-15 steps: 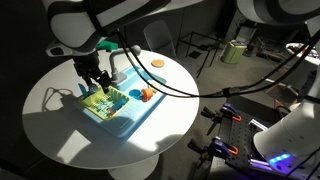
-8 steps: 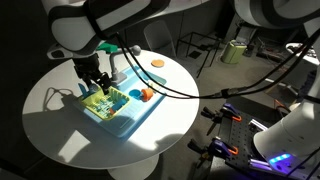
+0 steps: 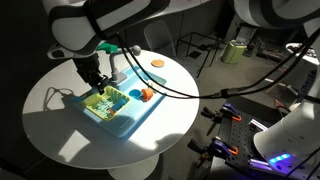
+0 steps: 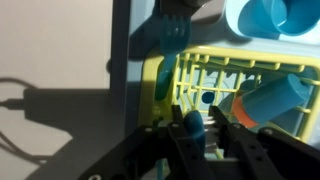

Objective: Move the toy brush to the right slot on the toy sink

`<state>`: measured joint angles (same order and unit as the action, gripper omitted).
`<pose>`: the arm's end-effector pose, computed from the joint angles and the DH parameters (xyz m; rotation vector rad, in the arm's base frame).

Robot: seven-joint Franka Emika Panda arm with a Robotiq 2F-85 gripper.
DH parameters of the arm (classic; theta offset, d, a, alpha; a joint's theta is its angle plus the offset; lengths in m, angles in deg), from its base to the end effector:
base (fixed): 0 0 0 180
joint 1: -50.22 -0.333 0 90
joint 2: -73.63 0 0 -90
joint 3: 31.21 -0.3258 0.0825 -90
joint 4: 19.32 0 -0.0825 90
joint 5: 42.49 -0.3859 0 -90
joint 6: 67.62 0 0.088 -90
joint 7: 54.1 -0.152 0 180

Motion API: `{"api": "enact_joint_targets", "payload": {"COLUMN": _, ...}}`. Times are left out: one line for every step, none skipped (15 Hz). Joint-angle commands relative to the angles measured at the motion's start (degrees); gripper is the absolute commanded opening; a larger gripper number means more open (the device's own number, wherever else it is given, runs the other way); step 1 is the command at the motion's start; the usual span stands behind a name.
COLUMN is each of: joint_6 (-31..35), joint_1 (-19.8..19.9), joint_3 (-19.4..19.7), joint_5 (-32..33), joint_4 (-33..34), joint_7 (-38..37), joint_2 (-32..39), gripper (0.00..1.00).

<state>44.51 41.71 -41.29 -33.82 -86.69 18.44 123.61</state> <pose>0.7328 0.1954 0.2217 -2.1668 -2.2236 0.1098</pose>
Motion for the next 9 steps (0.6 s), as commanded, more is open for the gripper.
{"api": "enact_joint_targets", "payload": {"joint_6": -1.65, "joint_1": 0.29, "joint_3": -0.21, "joint_5": -0.26, "joint_4": 2.75, "joint_7": 1.85, "joint_2": 1.07, "gripper": 0.04}}
{"api": "enact_joint_targets", "payload": {"joint_6": -1.6, "joint_1": 0.29, "joint_3": -0.2, "joint_5": -0.24, "joint_4": 2.69, "joint_7": 1.83, "joint_2": 1.05, "gripper": 0.07}}
{"api": "enact_joint_targets", "payload": {"joint_6": -1.54, "joint_1": 0.3, "joint_3": -0.2, "joint_5": -0.24, "joint_4": 2.63, "joint_7": 1.83, "joint_2": 0.98, "gripper": 0.07}}
{"api": "enact_joint_targets", "payload": {"joint_6": -1.45, "joint_1": 0.31, "joint_3": -0.19, "joint_5": -0.22, "joint_4": 2.54, "joint_7": 1.8, "joint_2": 0.9, "gripper": 0.07}}
{"api": "enact_joint_targets", "payload": {"joint_6": -1.34, "joint_1": 0.3, "joint_3": -0.18, "joint_5": -0.2, "joint_4": 2.44, "joint_7": 1.78, "joint_2": 0.77, "gripper": 0.07}}
{"api": "enact_joint_targets", "payload": {"joint_6": -1.15, "joint_1": 0.32, "joint_3": -0.19, "joint_5": -0.18, "joint_4": 2.2, "joint_7": 1.75, "joint_2": 0.52, "gripper": 0.07}}
{"api": "enact_joint_targets", "payload": {"joint_6": -1.0, "joint_1": 0.29, "joint_3": -0.16, "joint_5": -0.15, "joint_4": 2.08, "joint_7": 1.62, "joint_2": 0.31, "gripper": 0.07}}
{"api": "enact_joint_targets", "payload": {"joint_6": -0.91, "joint_1": 0.24, "joint_3": -0.12, "joint_5": -0.09, "joint_4": 2.02, "joint_7": 1.51, "joint_2": 0.13, "gripper": 0.07}}
{"api": "enact_joint_targets", "payload": {"joint_6": -0.77, "joint_1": 0.19, "joint_3": -0.1, "joint_5": -0.04, "joint_4": 1.95, "joint_7": 1.4, "joint_2": -0.1, "gripper": 0.07}}
